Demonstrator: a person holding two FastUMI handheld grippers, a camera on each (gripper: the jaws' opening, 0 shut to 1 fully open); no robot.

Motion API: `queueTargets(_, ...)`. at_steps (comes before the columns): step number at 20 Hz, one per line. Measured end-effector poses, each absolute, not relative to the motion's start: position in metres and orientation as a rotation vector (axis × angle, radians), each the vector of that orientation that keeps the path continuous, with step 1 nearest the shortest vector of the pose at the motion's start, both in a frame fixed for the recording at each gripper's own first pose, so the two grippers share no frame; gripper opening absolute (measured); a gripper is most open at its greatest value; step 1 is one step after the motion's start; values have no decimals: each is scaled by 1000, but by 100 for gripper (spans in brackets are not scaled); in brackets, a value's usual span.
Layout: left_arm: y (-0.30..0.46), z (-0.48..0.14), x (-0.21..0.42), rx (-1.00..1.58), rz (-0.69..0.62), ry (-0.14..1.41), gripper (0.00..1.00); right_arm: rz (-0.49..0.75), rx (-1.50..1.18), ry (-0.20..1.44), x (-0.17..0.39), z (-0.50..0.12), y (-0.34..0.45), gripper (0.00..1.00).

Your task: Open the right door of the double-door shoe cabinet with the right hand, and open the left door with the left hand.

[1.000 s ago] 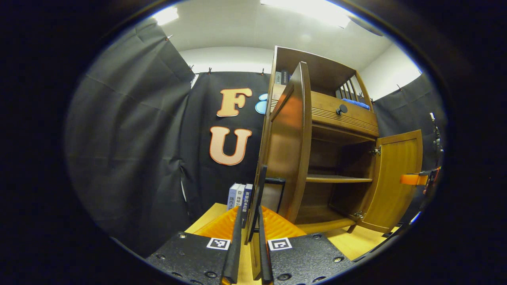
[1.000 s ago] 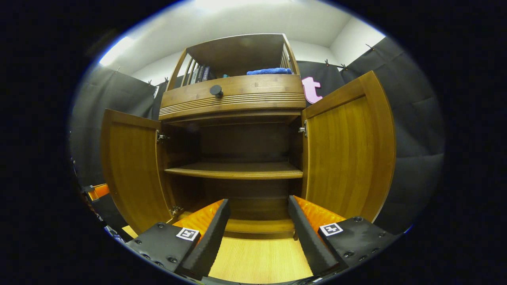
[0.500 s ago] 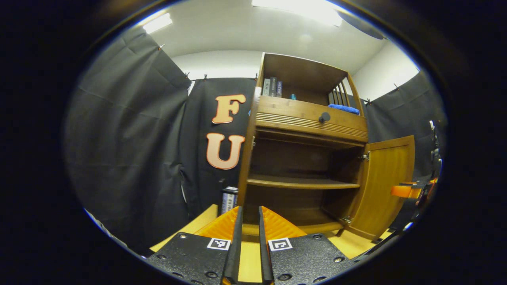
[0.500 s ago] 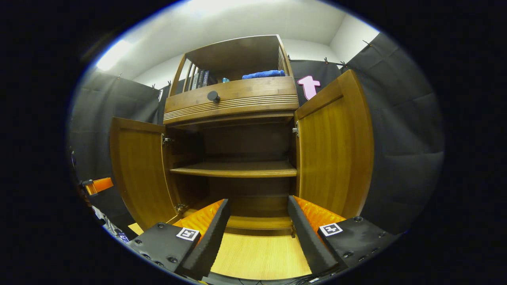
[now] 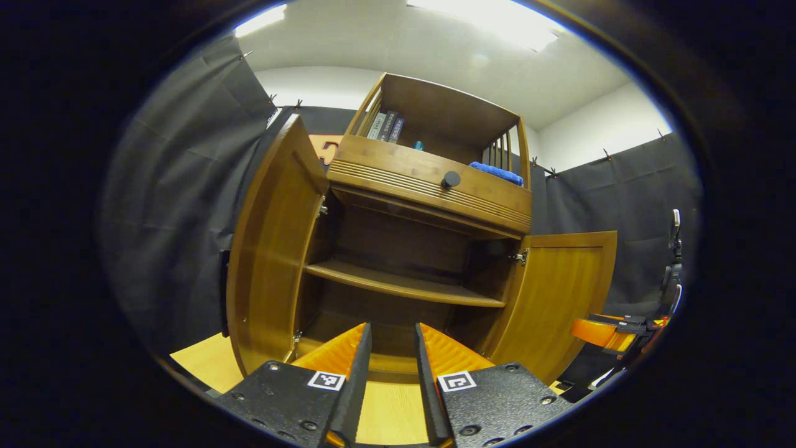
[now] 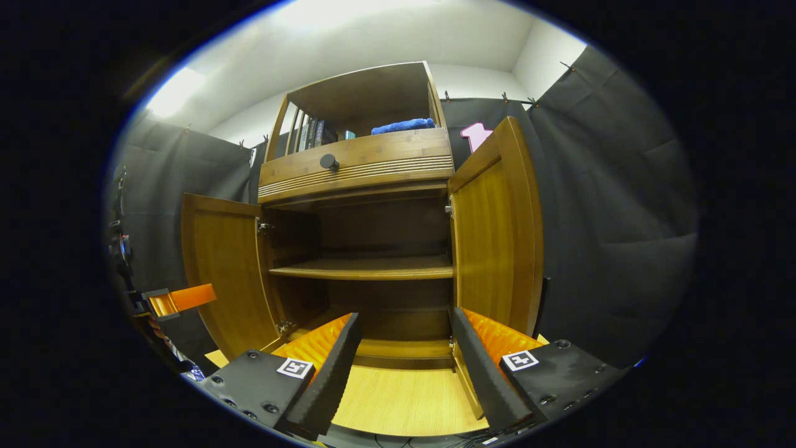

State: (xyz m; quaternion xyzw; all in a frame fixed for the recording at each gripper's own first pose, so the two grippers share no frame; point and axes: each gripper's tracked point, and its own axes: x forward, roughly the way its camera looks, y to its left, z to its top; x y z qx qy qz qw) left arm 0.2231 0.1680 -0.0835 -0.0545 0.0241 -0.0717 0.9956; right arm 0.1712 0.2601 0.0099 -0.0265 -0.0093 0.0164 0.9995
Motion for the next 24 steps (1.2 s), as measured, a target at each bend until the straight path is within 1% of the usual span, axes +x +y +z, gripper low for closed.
queueTargets(1,169,-81,223,-92,-137,40,58,34,-53,-17,168,8,260,95)
queueTargets(2,166,-82,223,-77,-124,32,66,35,-54,-15,166,8,259,95)
queueTargets(3,168,-80,222,-68,-109,25,75,35,-55,-14,165,8,259,84)
queueTargets(5,173,-81,224,-64,-87,21,89,31,-52,-15,162,8,257,100)
queueTargets(6,175,-80,225,-65,-74,21,92,28,-51,-16,161,9,255,100)
queueTargets(8,178,-80,225,-68,-63,19,92,22,-48,-15,158,7,253,84)
queueTargets(10,179,-82,224,-71,-61,22,92,19,-48,-12,157,7,253,84)
queueTargets(11,179,-83,224,-71,-62,23,92,18,-48,-12,158,6,252,95)
queueTargets(17,177,-87,221,-56,-63,27,92,25,-47,-11,161,7,256,95)
queueTargets(19,176,-88,222,-53,-69,30,92,28,-46,-10,163,6,256,100)
queueTargets(21,175,-90,223,-38,-70,32,92,31,-42,-5,165,3,258,84)
queueTargets(24,175,-88,225,-36,-74,25,92,30,-42,-8,169,4,257,84)
